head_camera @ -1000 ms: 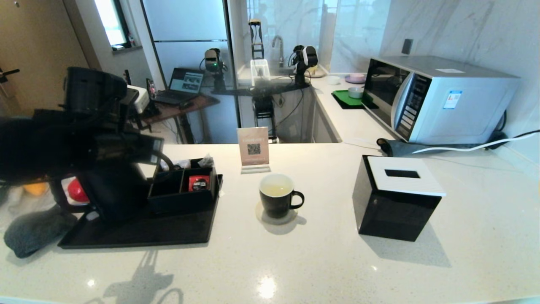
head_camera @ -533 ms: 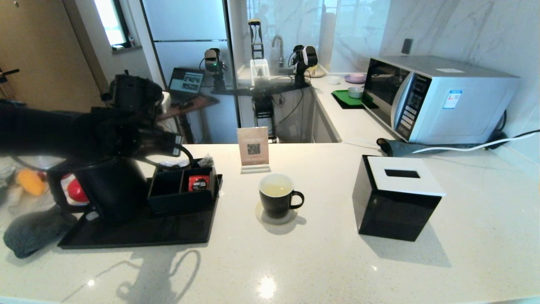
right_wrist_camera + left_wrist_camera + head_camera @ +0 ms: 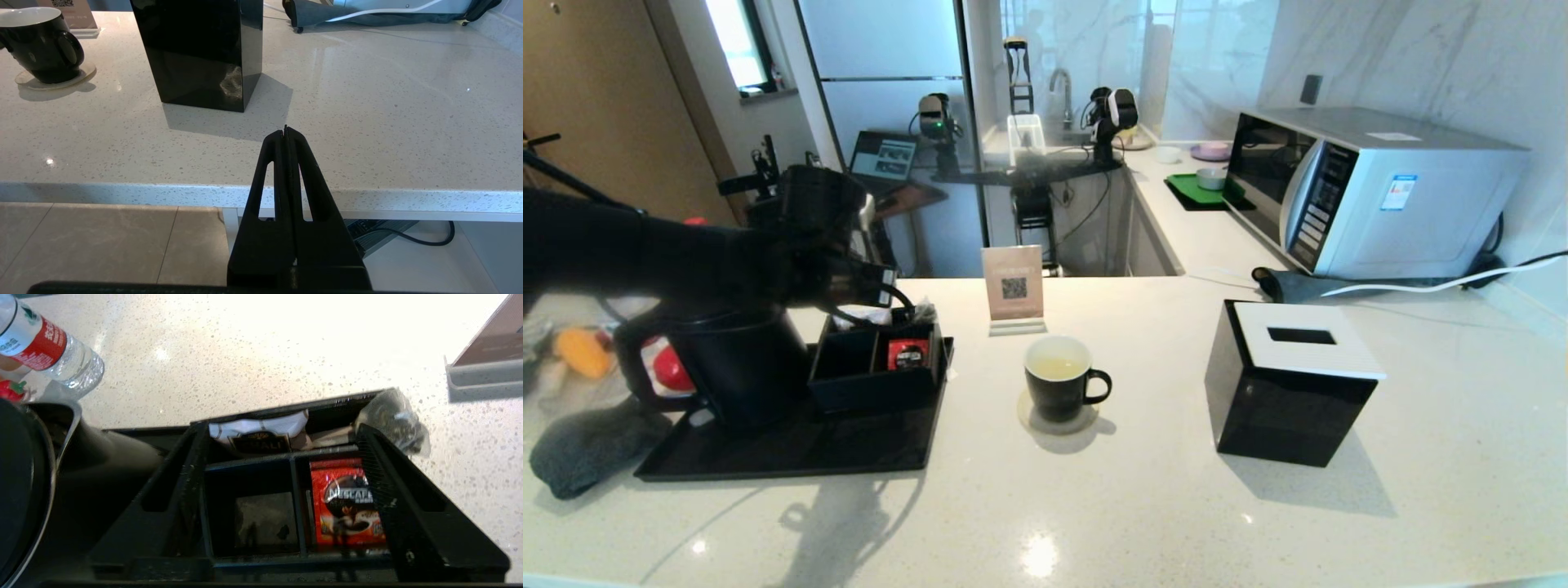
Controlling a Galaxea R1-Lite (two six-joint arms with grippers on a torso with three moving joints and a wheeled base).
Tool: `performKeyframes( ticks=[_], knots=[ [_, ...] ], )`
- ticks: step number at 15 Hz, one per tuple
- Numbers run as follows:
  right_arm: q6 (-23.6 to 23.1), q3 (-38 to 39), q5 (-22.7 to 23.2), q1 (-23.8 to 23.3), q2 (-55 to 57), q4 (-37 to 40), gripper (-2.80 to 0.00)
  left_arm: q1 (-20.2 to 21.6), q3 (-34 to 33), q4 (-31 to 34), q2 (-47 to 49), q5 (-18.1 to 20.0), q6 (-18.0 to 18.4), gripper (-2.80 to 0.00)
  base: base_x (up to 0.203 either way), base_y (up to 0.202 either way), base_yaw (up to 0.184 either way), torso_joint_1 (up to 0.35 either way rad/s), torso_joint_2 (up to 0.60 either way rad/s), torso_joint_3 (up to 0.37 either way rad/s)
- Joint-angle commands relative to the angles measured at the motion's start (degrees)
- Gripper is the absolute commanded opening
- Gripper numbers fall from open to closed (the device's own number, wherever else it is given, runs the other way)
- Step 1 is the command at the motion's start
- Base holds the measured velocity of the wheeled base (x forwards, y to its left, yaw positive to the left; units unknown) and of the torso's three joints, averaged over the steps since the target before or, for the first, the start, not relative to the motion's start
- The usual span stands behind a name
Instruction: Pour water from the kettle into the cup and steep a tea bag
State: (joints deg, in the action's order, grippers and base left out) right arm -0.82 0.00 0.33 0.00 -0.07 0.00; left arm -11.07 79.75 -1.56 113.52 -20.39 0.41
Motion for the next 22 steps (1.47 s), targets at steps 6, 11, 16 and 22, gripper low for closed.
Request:
performKeyframes(
  ticks=[6,11,16,22],
  knots=[
    [-0.1,0.0,0.0,0.0,0.1,0.0,-2.8,-0.6,7.2,-0.1,6.9,3.1,-0.1,0.0,0.0,0.0,0.0,0.0,0.0,0.0],
    [0.0,0.0,0.0,0.0,0.1,0.0,-2.8,-2.0,10.8,-0.1,10.6,6.1,-2.0,0.0,0.0,0.0,0.0,0.0,0.0,0.0],
    [0.0,0.0,0.0,0.0,0.1,0.0,-2.8,-2.1,11.0,-0.3,12.5,8.5,-2.1,0.0,0.0,0.0,0.0,0.0,0.0,0.0],
    [-0.1,0.0,0.0,0.0,0.1,0.0,-2.8,-1.8,11.0,-12.3,16.8,8.1,-2.0,0.0,0.0,0.0,0.0,0.0,0.0,0.0]
  ],
)
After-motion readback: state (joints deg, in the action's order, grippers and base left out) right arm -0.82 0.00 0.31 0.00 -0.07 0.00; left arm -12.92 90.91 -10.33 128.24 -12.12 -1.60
